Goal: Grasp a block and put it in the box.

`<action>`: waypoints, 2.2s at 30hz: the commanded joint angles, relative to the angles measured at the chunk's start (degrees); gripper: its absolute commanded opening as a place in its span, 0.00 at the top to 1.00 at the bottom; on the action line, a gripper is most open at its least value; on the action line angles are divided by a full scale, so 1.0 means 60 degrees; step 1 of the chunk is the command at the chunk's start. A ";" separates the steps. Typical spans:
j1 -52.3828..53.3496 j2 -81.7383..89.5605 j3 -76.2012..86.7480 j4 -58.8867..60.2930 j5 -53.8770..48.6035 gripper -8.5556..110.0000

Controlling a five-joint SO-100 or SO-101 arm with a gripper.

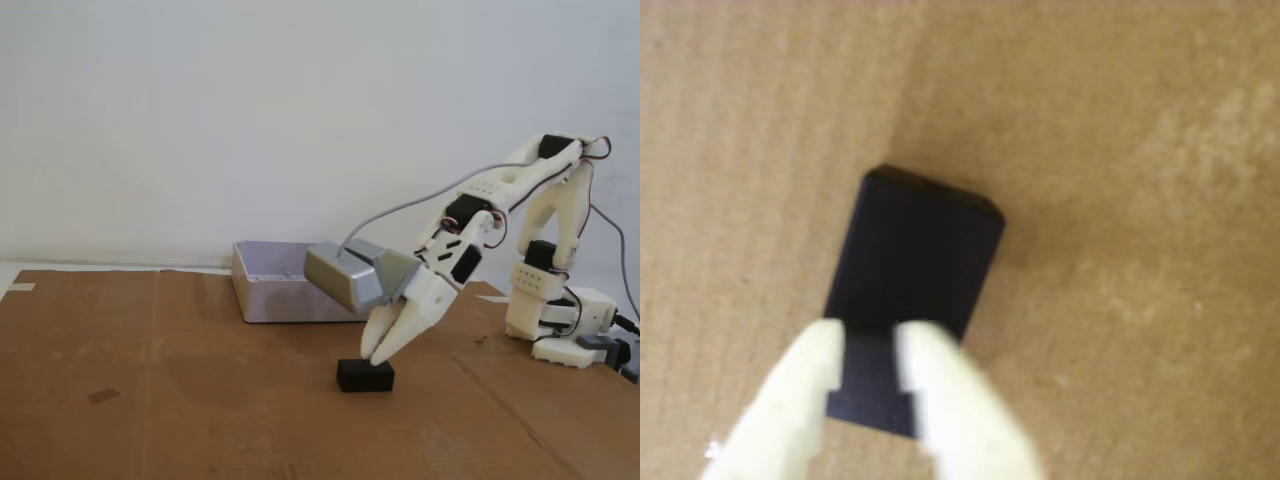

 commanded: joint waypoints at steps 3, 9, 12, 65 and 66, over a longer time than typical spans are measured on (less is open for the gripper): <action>0.0103 0.0337 -0.1157 -0.0469 -0.0044 0.63; 0.0015 0.0366 -0.1172 -0.0483 -0.0015 0.57; -0.0044 0.0366 -0.1245 -0.0454 0.0044 0.57; -0.0659 -0.0645 -0.2607 0.1597 0.0601 0.58; -0.0659 -0.0703 -0.2637 0.1597 0.0601 0.58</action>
